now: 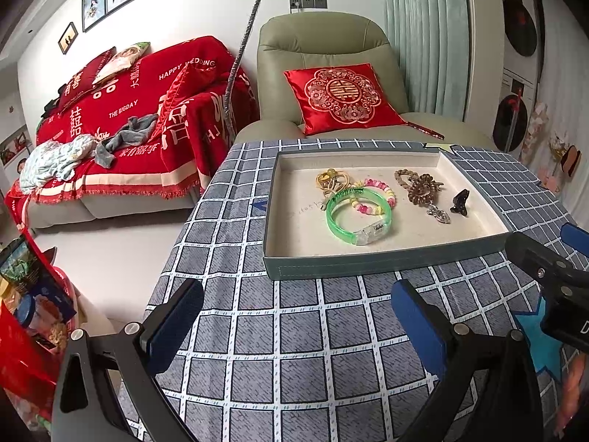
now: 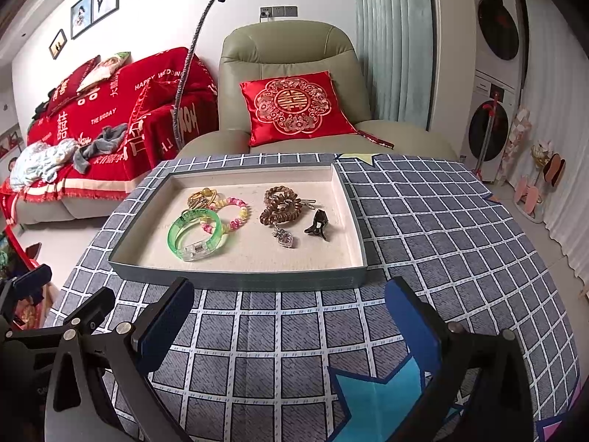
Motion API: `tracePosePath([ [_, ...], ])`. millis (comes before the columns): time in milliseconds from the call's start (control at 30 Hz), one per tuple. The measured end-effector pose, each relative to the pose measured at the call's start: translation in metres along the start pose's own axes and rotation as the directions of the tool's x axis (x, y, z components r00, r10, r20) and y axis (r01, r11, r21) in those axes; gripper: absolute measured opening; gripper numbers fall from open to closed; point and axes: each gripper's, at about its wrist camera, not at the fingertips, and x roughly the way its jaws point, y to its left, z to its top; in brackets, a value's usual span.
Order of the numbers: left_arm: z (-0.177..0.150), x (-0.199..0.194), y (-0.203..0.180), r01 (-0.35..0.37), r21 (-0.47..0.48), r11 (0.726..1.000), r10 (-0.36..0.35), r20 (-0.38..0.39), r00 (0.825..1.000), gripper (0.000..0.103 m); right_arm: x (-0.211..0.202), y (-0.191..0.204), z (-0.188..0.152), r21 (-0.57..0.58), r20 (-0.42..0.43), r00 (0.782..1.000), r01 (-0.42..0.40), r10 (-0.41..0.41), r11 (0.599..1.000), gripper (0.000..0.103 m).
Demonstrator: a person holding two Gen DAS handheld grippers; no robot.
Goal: Organize jewelry
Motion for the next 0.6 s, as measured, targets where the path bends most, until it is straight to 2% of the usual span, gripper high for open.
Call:
tracePosePath([
  [600,-0.0014,0.0011,0.0001,-0.002,-0.001,1.000,0.002,-0.002,1.000,0.103,-0.0010,0.0023,-0.0006,0.000,0.000,1.000,-0.002,0.002,1.000,0.103],
])
